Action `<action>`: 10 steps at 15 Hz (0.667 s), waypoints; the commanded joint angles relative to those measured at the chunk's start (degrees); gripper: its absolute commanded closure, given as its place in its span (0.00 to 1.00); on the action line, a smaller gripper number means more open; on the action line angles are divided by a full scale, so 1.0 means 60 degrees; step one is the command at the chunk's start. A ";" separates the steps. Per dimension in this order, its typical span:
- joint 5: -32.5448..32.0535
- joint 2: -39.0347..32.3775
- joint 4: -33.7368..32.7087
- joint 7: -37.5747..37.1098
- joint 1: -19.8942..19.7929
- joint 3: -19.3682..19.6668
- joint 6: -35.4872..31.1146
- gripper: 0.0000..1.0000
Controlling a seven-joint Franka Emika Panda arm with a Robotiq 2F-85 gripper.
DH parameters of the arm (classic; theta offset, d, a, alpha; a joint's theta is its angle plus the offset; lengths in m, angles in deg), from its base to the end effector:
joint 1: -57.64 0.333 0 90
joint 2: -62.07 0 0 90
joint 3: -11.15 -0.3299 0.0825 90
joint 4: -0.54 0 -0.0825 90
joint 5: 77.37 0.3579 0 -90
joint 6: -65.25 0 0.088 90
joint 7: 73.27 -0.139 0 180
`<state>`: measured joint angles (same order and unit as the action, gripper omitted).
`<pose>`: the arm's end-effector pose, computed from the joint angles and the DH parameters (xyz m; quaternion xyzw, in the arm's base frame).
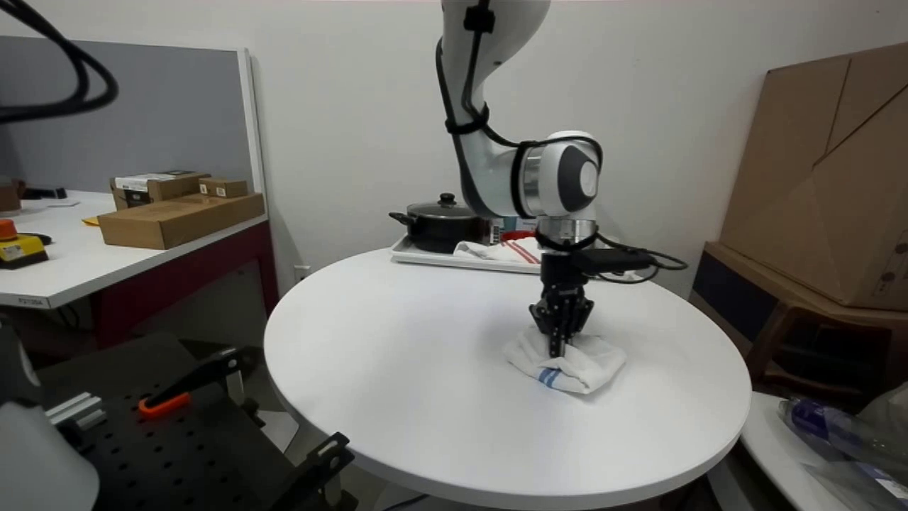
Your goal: Wipe the table with the cloth
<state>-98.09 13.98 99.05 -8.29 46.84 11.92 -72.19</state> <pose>0.6180 -0.1367 0.0885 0.8107 0.5685 -0.1337 0.0419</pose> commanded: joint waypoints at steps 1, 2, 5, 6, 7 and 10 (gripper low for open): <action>0.0041 0.1186 0.2105 0.0482 0.0381 -0.0685 -0.0400 0.97; 0.0077 0.1426 0.2527 0.0526 0.0503 -0.0884 -0.0363 0.97; 0.0180 0.2008 0.3587 0.0712 0.0764 -0.1370 -0.0279 0.97; 0.0183 0.2176 0.3905 0.0771 0.0827 -0.1472 -0.0272 0.97; 0.0169 0.2329 0.4194 0.0825 0.0884 -0.1549 -0.0274 0.97; 0.0060 0.2596 0.4731 0.0867 0.1036 -0.1509 -0.0323 0.97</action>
<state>-98.00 25.95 122.66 -5.36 52.65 2.36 -72.80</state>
